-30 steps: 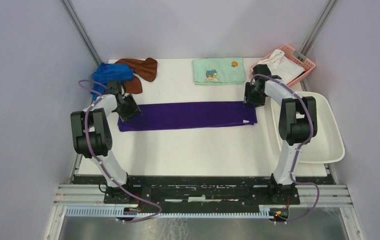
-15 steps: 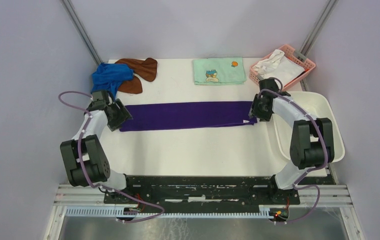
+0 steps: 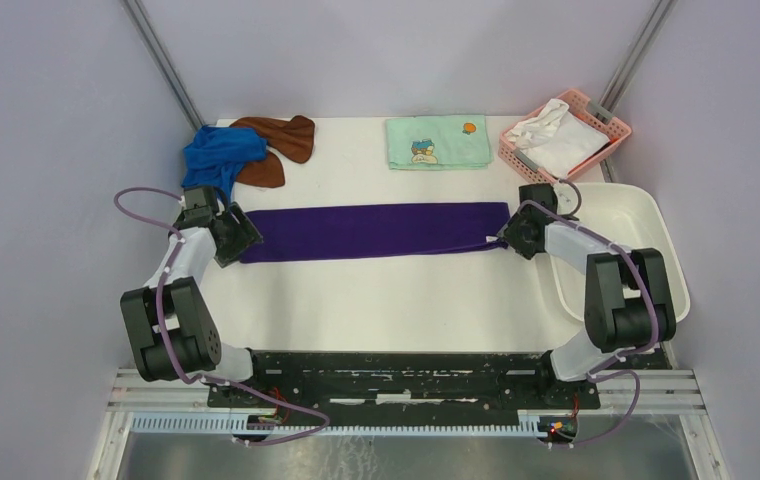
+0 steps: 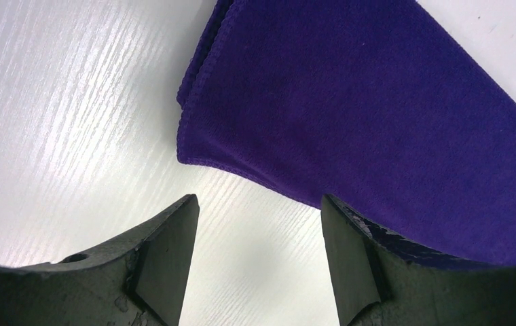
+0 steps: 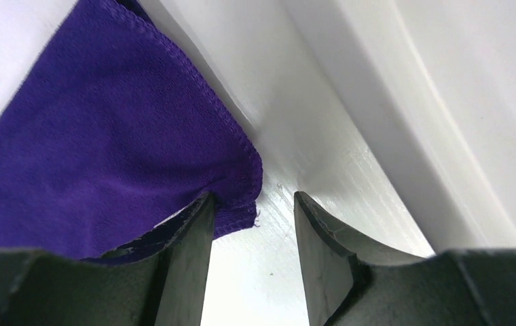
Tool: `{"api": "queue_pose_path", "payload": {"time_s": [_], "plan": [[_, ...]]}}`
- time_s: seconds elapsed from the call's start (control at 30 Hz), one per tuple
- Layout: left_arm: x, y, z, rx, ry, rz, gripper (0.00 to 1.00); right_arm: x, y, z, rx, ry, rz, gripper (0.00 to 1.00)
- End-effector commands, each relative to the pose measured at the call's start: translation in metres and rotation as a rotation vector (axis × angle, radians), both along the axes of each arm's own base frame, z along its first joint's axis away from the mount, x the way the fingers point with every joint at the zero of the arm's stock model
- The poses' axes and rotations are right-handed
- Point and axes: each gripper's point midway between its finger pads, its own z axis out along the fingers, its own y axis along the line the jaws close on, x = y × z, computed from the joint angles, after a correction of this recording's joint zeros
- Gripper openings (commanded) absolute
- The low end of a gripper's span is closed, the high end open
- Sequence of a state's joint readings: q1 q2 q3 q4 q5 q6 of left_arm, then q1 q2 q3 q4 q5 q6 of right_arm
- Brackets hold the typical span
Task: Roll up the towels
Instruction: Fold the towel at the center of the board.
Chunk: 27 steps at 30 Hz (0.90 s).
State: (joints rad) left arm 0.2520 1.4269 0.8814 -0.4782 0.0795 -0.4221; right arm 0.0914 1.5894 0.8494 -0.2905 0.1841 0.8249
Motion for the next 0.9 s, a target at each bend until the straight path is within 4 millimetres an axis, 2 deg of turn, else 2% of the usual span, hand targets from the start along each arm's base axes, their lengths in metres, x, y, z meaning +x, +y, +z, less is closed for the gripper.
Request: {"api": "queue_pose_path", "payload": {"time_s": [0.0, 0.43, 0.63, 0.87], "plan": [[0.012, 0.003, 0.014, 0.002, -0.072, 0.038, 0.73, 0.022, -0.007, 0.023, 0.019, -0.163, -0.117, 0.55], [0.013, -0.002, 0.012, -0.021, -0.074, 0.024, 0.73, 0.023, -0.009, 0.017, 0.069, -0.211, -0.208, 0.52], [0.014, -0.003, 0.012, -0.031, -0.079, 0.02, 0.72, 0.026, -0.01, 0.023, 0.079, -0.22, -0.236, 0.52], [0.015, -0.004, 0.012, -0.036, -0.08, 0.016, 0.72, 0.014, -0.011, 0.007, 0.078, -0.141, -0.265, 0.51]]}}
